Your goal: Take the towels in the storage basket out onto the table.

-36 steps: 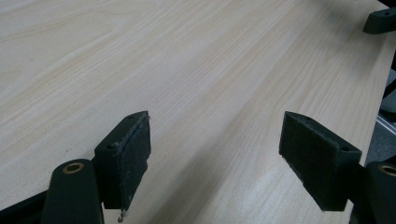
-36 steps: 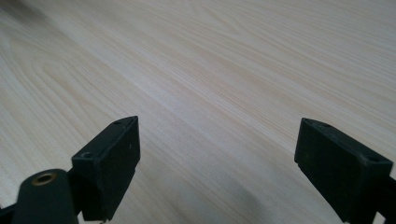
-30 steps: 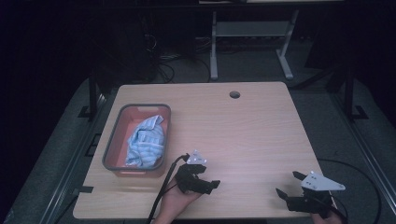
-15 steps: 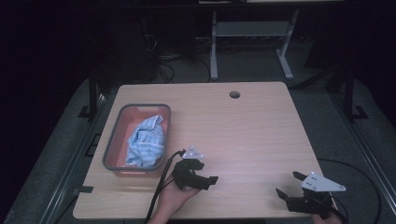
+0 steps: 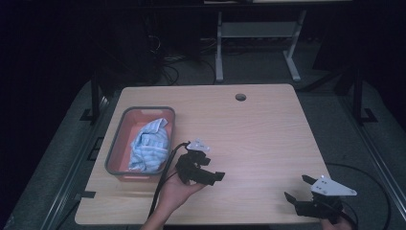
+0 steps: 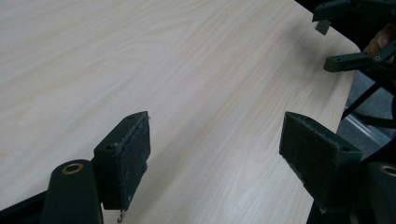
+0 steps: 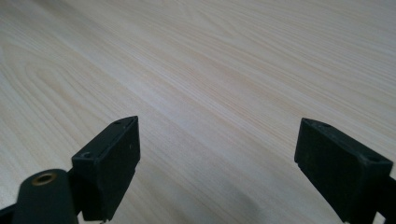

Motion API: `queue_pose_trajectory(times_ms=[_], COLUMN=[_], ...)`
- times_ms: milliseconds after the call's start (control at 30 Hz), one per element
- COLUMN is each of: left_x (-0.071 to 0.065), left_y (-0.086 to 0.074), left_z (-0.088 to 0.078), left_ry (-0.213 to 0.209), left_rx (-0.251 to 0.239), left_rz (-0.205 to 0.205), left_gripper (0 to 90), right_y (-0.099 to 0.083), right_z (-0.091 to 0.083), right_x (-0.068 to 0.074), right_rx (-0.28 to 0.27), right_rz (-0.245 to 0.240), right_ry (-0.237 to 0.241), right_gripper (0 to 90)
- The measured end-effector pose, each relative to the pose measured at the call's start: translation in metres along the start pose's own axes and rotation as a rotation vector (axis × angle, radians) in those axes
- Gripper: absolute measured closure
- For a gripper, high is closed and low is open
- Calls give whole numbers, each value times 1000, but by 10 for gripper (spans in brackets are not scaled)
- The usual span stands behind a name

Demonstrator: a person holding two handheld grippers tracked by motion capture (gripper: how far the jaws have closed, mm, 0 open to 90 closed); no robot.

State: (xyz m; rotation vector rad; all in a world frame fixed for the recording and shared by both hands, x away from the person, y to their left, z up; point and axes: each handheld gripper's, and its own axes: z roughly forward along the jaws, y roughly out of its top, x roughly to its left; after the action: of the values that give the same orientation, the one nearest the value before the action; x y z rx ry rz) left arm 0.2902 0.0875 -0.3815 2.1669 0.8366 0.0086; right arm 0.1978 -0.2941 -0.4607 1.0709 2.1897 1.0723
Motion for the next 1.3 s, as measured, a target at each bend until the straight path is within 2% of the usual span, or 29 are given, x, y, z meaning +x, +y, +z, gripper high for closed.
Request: queue_pose_trajectory(times_ms=[233, 567, 900, 1000, 1300], left_x=[11, 37, 58, 64, 84], left_y=[21, 35, 41, 39, 32], left_z=[-15, -33, -53, -58, -74], left_ry=[27, 60, 107, 118, 147], left_rx=[4, 28, 28, 40, 28], left_rz=[9, -35, -57, -68, -112], left_gripper=[241, 242, 244, 244, 246], right_y=[1, 0, 1, 1, 2], right_z=[0, 1, 2, 2, 4], right_x=[2, 1, 2, 2, 4], right_rx=[2, 6, 8, 8, 8], right_rz=[-6, -5, -6, -9, -21], right_ry=[-1, 2, 2, 5, 8], right_gripper=[136, 136, 136, 136, 136])
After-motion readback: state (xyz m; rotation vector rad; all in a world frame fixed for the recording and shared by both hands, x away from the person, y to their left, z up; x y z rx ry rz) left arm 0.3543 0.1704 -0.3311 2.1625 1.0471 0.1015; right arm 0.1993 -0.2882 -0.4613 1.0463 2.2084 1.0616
